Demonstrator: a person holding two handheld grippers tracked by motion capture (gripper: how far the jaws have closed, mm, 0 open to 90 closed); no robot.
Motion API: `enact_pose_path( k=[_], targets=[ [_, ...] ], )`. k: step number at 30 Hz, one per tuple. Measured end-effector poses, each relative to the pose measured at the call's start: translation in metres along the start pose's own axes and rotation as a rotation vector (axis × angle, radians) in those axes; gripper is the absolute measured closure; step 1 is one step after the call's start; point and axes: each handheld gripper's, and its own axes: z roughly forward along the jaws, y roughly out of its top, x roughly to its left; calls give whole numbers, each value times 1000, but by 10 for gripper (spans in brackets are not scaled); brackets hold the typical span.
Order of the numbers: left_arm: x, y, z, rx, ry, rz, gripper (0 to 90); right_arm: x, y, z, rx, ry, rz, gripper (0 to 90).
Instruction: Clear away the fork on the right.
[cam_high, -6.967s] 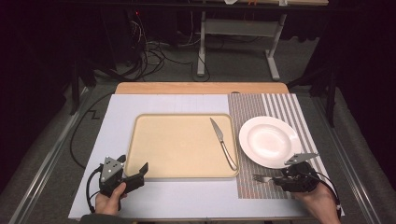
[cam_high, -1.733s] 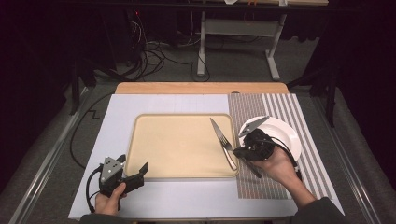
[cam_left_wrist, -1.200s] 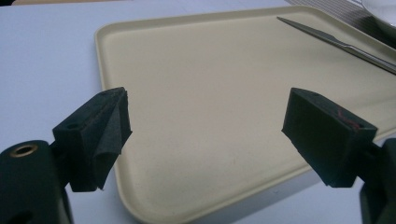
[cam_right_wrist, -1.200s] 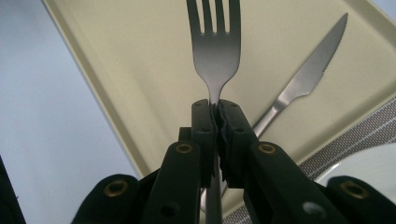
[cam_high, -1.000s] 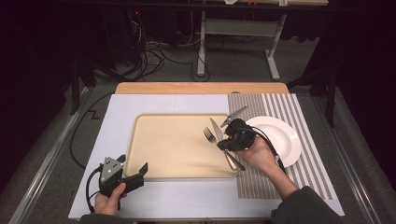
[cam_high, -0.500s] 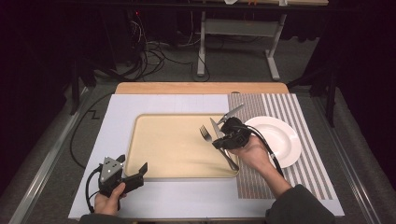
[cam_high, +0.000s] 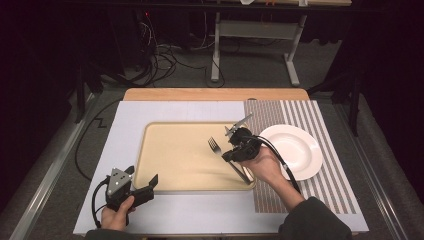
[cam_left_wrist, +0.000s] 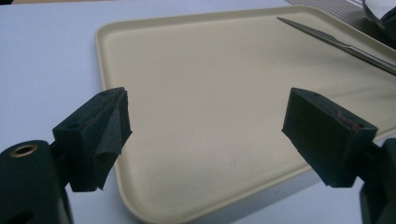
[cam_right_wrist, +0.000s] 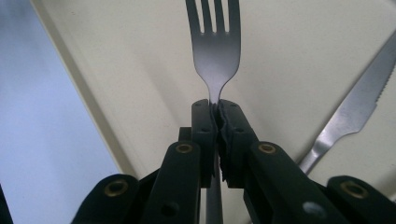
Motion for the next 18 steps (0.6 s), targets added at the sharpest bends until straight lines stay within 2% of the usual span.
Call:
enact_pose_path(
  k=[7, 13, 18],
  targets=[
    [0, 0, 0, 0, -1, -1, 159, 1, 2, 11, 16, -2, 17, 866],
    [0, 0, 0, 4, -2, -1, 159, -5, 2, 24, 35, -13, 66, 864],
    [0, -1, 0, 5, -2, -2, 159, -4, 3, 33, 53, -33, 65, 864]
  ],
)
